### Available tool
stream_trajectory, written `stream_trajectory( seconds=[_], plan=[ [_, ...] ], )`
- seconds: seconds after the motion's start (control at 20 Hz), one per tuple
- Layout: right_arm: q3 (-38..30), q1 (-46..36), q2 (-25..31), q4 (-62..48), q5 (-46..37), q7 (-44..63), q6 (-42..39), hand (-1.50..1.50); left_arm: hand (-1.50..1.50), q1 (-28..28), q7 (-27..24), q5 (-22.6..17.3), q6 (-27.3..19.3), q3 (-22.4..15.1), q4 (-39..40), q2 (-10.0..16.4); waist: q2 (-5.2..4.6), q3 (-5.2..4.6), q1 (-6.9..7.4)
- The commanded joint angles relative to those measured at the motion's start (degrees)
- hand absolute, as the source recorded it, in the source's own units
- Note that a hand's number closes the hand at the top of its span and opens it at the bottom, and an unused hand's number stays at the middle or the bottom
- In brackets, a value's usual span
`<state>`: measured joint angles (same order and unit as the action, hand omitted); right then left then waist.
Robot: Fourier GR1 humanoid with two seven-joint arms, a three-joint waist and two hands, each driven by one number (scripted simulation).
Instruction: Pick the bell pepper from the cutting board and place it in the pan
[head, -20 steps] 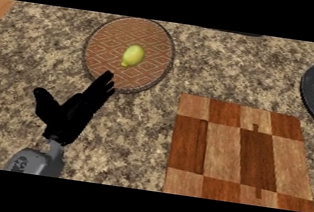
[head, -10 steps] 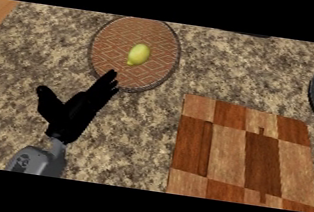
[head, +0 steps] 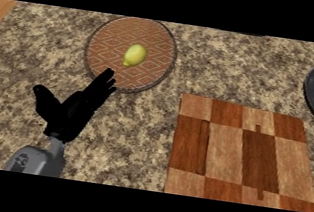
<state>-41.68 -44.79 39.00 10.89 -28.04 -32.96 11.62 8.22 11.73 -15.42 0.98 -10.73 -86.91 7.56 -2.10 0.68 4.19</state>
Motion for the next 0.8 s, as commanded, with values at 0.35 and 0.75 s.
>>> stream_trajectory(
  seconds=[0.35,0.75],
  plan=[
    [-4.0,6.7,7.9,-3.6,5.1,-6.0,-25.7,-1.5,0.0,-2.1,-0.3,0.3,-0.3,-0.6,-0.6,-0.8,0.37,-0.04,-1.43],
    [-4.5,13.3,12.3,-3.9,6.0,-11.8,-38.8,-1.5,0.0,-1.8,0.9,-0.3,0.2,0.9,-1.7,0.7,0.65,0.02,-1.8]
  ],
)
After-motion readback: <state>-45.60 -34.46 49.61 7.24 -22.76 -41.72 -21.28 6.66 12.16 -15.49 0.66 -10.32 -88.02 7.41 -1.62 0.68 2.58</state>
